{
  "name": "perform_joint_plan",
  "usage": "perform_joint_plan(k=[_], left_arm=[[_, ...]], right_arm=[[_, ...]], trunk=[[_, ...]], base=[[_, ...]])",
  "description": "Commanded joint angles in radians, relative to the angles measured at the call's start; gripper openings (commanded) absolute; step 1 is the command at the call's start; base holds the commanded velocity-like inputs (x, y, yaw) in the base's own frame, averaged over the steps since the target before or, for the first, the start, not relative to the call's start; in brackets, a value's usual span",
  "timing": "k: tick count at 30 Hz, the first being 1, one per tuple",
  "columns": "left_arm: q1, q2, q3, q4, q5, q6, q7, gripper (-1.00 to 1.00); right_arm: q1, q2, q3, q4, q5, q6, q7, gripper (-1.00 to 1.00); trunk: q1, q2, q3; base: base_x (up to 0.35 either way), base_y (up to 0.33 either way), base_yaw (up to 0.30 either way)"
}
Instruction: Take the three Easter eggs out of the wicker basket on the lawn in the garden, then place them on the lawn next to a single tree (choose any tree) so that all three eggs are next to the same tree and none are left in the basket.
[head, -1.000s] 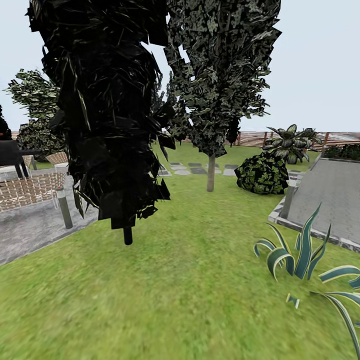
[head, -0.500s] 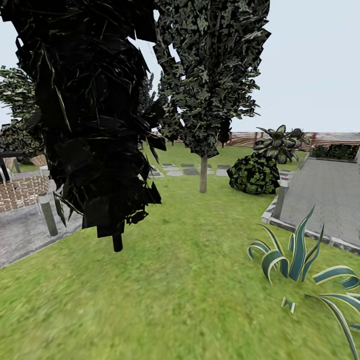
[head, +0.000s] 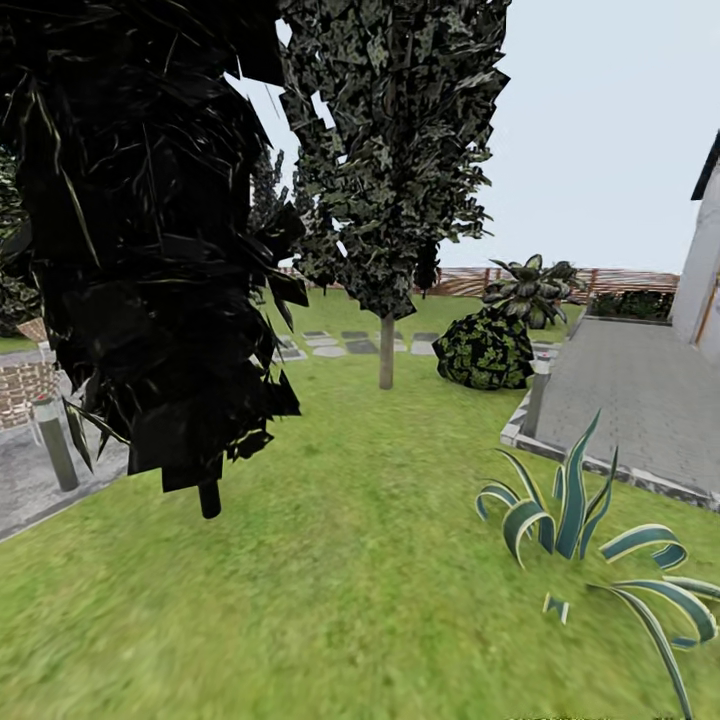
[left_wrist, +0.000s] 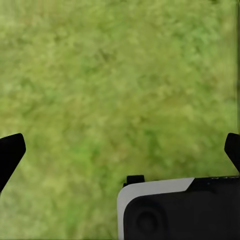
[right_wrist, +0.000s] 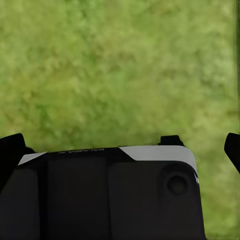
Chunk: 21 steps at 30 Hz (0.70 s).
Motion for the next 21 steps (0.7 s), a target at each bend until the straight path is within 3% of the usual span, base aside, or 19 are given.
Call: perform_joint_plan(k=[1,11,21], left_arm=[[0.000,0.000,-0.004,0.001,0.000,-0.003,0.001,1.00],[0.000,0.000,-0.004,0.001,0.000,-0.003,0.001,1.00],[0.000,0.000,-0.004,0.001,0.000,-0.003,0.001,1.00]], right_arm=[[0.000,0.001,-0.005,-0.002,0.000,0.005,0.001,1.00],[0.000,0.001,-0.005,-0.002,0.000,0.005,0.000,1.00],[0.000,0.001,-0.005,-0.002,0.000,0.005,0.000,1.00]], trunk=[[0.000,-0.001,0.001],[0.000,-0.001,0.011],[0.000,-0.001,0.013]], base=[[0.009,-0.001,-0.210],[0.003,0.000,-0.193],[0.011,0.004,-0.039]])
